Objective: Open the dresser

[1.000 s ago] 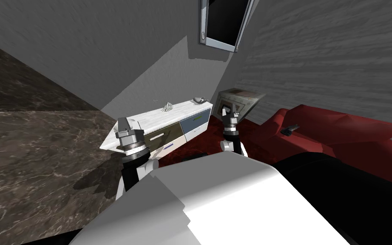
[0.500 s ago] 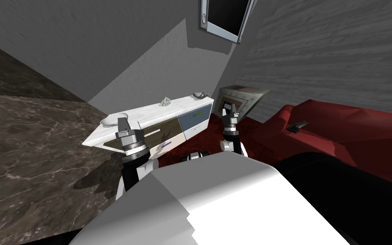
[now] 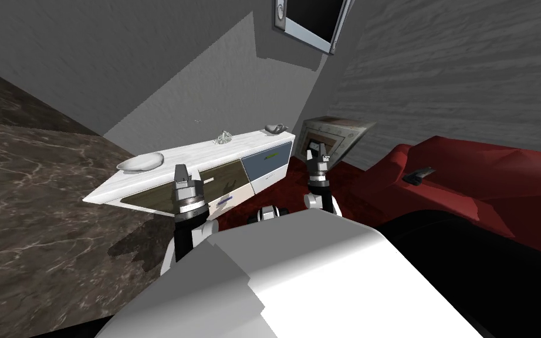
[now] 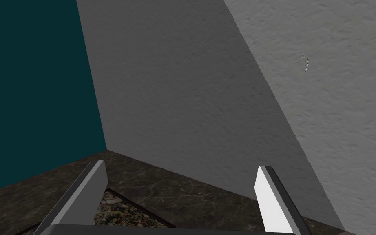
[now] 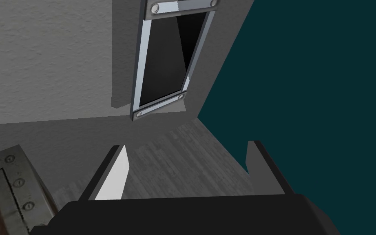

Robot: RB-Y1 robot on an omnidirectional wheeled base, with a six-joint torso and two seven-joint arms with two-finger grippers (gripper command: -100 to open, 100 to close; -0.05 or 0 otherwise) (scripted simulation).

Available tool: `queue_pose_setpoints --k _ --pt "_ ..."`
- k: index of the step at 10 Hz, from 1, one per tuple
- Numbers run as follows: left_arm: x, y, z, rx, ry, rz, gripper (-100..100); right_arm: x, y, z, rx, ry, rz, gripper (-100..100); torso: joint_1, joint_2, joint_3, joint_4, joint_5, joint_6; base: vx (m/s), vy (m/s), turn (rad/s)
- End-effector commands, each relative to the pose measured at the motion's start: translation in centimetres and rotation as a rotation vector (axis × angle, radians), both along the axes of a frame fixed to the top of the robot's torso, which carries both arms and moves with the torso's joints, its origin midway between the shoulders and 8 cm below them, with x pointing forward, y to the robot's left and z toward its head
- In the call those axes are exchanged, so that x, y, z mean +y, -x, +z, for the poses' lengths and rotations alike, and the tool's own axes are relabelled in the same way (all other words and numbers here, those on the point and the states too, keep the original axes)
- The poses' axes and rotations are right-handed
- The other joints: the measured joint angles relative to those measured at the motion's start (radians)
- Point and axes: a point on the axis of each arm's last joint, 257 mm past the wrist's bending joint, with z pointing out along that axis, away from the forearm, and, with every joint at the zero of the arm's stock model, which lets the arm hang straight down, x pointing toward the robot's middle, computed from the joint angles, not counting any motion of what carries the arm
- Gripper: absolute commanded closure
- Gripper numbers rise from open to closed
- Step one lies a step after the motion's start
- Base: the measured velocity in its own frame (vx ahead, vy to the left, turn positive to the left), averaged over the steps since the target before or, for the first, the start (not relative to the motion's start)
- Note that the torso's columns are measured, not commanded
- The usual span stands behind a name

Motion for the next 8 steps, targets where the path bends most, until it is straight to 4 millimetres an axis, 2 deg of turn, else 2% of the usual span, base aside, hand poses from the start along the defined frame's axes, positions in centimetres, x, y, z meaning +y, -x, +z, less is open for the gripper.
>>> queue_pose_setpoints --k 1,8 --pt "0.8 -1.0 -2.1 0.04 -0.011 0.003 -100 0.0 0.0 0.0 0.0 0.0 0.0 0 0.002 0.002 0.001 0.001 0.001 0.0 0.129 -0.143 0.02" --pt "2.8 -3.2 -8.7 0.162 -0.025 0.024 -100 0.0 0.0 0.0 0.0 0.0 0.0 0 0.003 0.003 0.002 0.001 0.001 0.0 0.116 -0.143 0.02"
